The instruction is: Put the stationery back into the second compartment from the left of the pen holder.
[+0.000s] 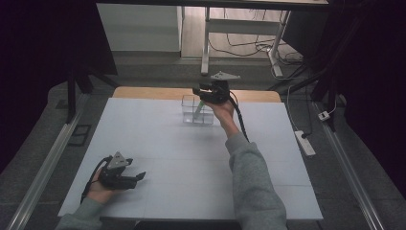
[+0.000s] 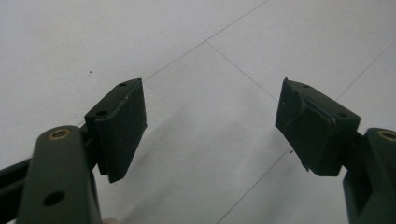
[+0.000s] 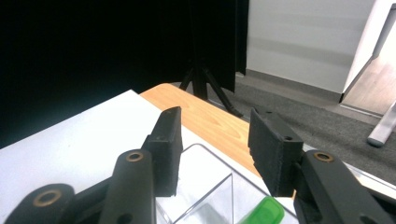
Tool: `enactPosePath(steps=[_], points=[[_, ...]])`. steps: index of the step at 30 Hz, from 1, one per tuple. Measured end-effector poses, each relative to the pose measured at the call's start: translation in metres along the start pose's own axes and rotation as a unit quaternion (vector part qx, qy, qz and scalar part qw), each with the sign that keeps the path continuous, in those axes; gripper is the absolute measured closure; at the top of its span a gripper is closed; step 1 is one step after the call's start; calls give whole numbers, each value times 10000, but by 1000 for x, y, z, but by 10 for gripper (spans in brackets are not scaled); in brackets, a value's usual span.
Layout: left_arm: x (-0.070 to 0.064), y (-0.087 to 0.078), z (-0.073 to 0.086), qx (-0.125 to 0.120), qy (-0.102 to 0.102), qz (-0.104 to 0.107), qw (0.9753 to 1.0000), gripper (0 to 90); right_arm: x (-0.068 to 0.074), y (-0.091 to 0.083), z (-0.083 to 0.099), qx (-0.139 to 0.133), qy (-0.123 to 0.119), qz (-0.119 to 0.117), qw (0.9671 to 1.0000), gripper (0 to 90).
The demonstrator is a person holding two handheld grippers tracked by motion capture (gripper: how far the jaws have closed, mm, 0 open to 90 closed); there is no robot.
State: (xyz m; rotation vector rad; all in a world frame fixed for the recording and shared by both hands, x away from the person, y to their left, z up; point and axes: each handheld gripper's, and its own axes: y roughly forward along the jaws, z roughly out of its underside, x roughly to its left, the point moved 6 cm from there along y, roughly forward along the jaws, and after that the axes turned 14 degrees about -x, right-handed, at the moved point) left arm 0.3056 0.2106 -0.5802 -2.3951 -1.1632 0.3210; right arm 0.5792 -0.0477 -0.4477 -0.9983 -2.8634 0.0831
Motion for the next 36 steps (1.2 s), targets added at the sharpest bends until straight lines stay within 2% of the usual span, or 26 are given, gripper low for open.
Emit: enactPosePath(steps=[10, 14, 23, 36], points=[[0, -1, -1, -23, 9, -21, 10000, 245, 6, -19, 0, 109, -11, -148, 9998, 518], [0, 0, -1, -27, 16, -11, 10000, 245, 8, -30, 2, 216, -92, -186, 9996, 511], [0, -1, -2, -45, 23, -20, 10000, 245, 11, -63, 8, 354, -120, -224, 9991, 490], [0, -1, -3, -47, 17, -46, 10000, 245, 20, -116, 24, 809, -245, -202, 9962, 390]])
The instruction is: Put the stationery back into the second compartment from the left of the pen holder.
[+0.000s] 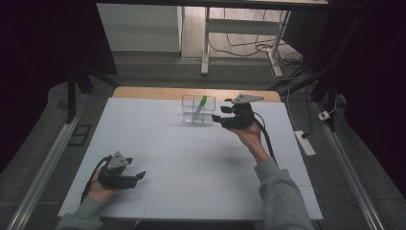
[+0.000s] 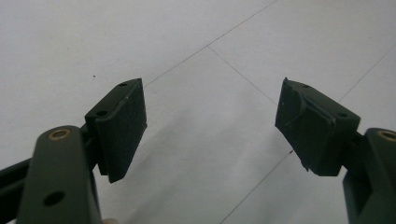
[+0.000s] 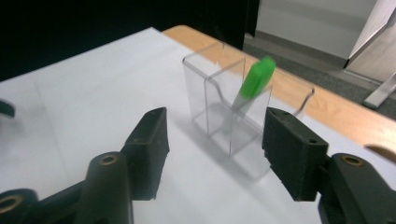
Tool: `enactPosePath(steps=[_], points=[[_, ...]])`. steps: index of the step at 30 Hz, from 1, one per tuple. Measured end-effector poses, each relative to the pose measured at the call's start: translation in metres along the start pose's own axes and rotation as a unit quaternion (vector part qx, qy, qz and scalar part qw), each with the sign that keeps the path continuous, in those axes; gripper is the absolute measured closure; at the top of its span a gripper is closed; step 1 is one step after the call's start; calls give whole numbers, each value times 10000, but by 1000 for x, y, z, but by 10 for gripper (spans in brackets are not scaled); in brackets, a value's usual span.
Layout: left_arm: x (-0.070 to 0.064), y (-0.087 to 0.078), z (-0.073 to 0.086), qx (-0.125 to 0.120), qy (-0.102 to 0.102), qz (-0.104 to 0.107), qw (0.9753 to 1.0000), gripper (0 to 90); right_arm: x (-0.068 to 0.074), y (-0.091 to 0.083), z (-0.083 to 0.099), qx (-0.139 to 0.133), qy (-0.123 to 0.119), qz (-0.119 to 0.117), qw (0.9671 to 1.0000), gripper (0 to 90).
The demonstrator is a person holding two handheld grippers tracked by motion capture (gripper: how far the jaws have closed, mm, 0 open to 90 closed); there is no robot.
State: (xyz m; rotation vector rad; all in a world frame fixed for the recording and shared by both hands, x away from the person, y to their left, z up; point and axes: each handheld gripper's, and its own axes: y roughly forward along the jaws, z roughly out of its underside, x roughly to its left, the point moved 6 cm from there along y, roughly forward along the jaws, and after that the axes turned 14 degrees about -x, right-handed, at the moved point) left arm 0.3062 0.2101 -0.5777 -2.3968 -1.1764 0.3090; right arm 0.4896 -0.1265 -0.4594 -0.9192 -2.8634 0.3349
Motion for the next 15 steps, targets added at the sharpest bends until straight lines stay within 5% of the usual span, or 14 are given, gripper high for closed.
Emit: enactPosePath(steps=[15], points=[[-2, 1, -1, 13, 48, -12, 10000, 245, 22, -68, 44, 202, 19, 116, 9997, 366]])
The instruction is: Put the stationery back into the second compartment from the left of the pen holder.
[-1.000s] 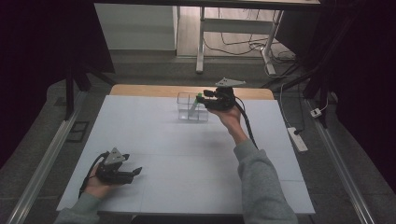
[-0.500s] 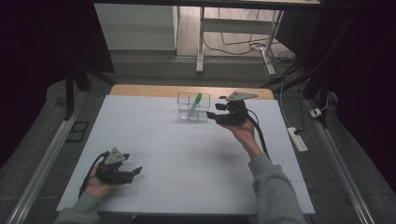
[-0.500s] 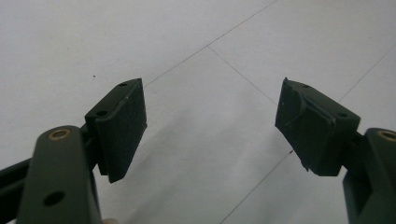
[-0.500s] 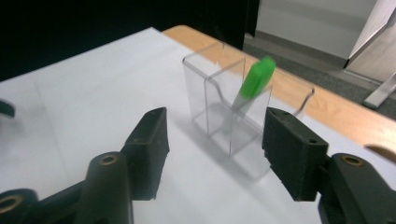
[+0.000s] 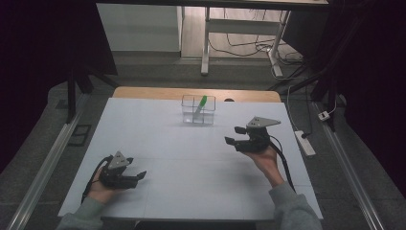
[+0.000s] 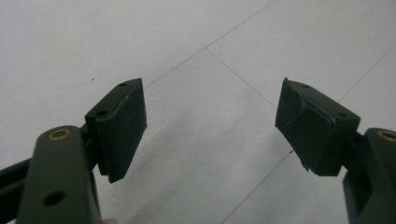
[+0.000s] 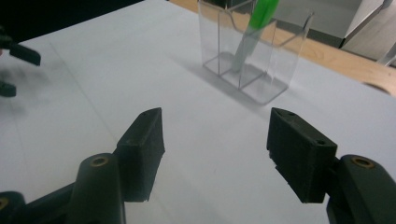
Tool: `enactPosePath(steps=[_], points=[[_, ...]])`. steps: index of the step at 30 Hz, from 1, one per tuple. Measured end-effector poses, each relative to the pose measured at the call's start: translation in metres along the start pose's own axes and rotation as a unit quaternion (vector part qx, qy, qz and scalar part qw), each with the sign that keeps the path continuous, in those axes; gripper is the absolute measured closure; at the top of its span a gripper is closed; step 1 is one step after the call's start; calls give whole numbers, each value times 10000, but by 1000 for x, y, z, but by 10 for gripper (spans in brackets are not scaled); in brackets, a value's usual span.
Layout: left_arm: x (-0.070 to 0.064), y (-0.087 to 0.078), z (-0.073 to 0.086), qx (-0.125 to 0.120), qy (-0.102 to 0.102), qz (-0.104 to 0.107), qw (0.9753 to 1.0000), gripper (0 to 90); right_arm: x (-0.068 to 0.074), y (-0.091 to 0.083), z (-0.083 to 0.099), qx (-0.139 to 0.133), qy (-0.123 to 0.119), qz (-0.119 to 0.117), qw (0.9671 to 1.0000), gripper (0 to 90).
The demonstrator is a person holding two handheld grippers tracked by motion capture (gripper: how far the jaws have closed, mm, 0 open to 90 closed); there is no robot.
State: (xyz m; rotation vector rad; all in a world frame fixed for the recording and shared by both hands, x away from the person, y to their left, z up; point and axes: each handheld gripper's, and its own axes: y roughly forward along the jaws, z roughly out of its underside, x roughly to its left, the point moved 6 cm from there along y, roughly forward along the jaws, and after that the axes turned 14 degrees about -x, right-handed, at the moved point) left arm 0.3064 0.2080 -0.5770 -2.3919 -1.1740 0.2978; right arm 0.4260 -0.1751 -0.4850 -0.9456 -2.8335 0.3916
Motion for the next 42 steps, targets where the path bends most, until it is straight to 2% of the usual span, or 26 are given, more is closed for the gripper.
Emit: enactPosePath(steps=[10, 18, 24, 32, 42], points=[[0, 0, 0, -17, -10, 1, 10000, 245, 4, -35, 31, 260, 33, 168, 9995, 369], [0, 0, -1, -25, -1, 16, 10000, 245, 2, -68, 53, 283, 68, 377, 9989, 368], [-1, 0, -2, -24, 20, 24, 10000, 245, 1, -84, 65, 271, 53, 453, 9986, 368], [-1, 1, -2, -33, 20, 20, 10000, 245, -3, -93, 76, 302, -36, 495, 9983, 364], [-1, 1, -2, -21, 36, 20, 10000, 245, -4, -92, 77, 309, -101, 502, 9982, 364]])
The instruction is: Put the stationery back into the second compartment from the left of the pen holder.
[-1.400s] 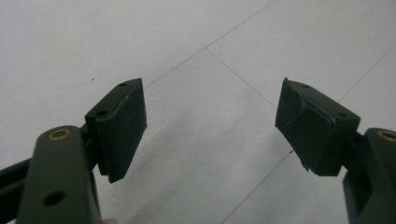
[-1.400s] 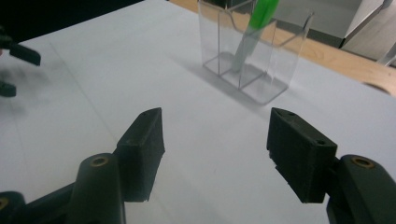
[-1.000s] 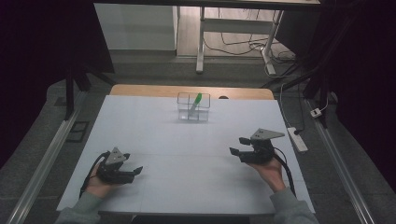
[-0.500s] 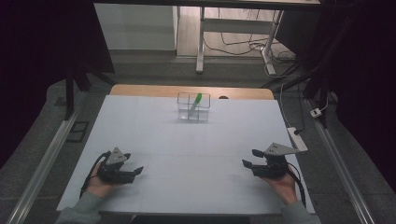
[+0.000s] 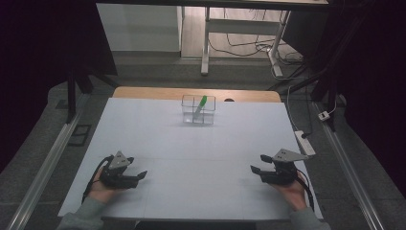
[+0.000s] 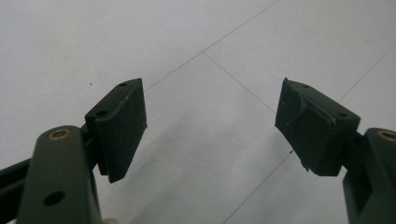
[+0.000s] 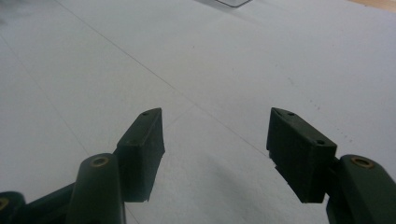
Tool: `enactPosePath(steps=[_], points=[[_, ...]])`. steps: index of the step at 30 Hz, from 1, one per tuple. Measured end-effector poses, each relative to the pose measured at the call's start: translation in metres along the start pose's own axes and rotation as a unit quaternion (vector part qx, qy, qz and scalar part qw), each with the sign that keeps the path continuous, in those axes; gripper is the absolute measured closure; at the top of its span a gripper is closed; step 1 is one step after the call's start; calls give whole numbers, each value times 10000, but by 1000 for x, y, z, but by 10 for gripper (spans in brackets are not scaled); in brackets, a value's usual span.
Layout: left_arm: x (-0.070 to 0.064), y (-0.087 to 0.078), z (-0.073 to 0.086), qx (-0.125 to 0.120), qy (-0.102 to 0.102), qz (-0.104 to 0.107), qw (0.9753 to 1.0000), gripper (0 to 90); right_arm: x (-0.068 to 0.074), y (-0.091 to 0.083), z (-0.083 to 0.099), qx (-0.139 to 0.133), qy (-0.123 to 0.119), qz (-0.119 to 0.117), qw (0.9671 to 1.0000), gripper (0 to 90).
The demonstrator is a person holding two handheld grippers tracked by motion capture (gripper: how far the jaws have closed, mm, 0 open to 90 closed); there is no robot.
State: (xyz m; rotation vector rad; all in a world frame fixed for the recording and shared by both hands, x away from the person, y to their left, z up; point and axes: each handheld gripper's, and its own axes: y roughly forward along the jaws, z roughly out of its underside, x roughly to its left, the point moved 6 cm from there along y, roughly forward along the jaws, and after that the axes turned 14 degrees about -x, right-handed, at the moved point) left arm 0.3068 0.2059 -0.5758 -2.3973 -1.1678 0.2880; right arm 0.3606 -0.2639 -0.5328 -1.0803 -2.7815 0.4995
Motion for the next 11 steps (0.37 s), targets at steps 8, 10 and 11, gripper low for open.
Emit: enactPosePath(steps=[8, 10, 11], points=[[1, 0, 0, 2, -12, -3, 10000, 245, 0, 1, 0, -5, 5, -13, 10000, 363], [1, 1, 0, 11, -5, -8, 10000, 245, 0, 0, 0, 6, -4, -10, 10000, 360], [0, 1, 0, 11, 1, -8, 10000, 245, 0, 0, 0, -8, -2, -18, 10000, 359]])
